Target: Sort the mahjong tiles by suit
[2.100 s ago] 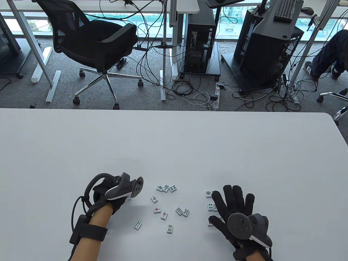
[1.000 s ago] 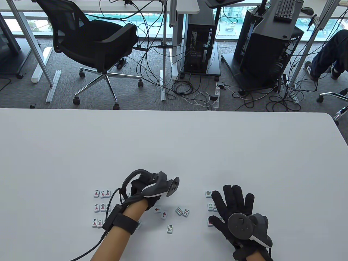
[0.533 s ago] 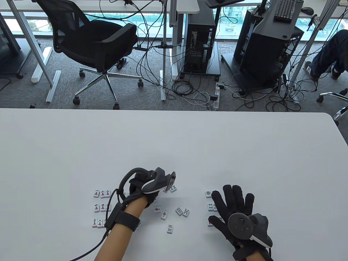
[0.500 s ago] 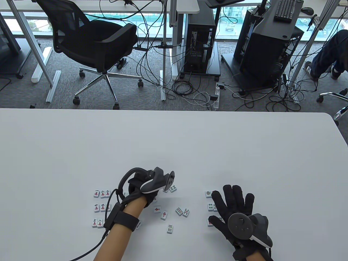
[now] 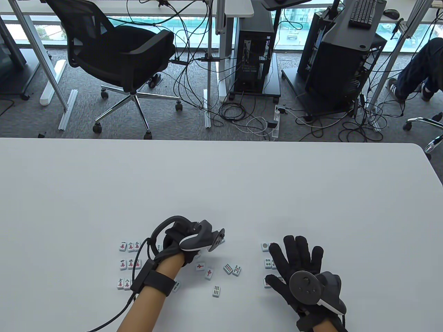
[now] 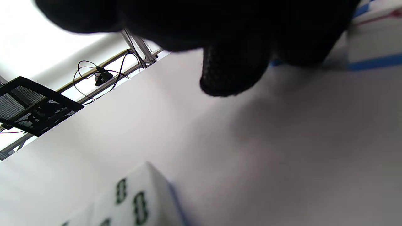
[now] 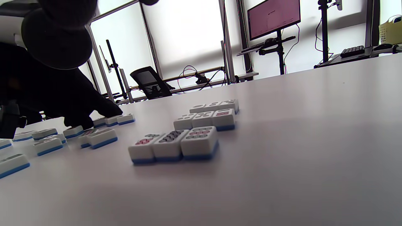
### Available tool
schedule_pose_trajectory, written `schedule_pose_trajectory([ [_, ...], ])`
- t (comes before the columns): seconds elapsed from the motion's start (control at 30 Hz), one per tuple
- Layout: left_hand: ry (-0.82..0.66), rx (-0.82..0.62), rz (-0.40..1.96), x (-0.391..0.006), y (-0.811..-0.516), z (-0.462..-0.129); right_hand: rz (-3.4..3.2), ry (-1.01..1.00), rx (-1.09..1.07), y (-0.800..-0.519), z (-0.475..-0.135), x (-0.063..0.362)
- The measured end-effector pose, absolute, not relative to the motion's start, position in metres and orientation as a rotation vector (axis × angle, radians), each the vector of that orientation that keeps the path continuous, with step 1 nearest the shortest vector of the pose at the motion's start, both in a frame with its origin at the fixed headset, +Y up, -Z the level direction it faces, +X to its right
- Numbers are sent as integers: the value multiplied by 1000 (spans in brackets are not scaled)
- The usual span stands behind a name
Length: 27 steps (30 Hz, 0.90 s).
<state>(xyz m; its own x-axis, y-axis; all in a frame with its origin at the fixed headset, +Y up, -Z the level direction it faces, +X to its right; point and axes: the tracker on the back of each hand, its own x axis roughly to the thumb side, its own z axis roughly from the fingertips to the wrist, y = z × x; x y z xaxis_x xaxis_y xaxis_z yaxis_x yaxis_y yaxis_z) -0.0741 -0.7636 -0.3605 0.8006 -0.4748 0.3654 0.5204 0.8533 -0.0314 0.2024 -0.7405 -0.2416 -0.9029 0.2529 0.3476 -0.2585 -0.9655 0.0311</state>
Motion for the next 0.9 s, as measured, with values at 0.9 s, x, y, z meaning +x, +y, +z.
schedule_pose_trajectory([
  [0.9,-128,-254,-499,-186,-744,-340,2836,-23,534,-741,-240,200],
])
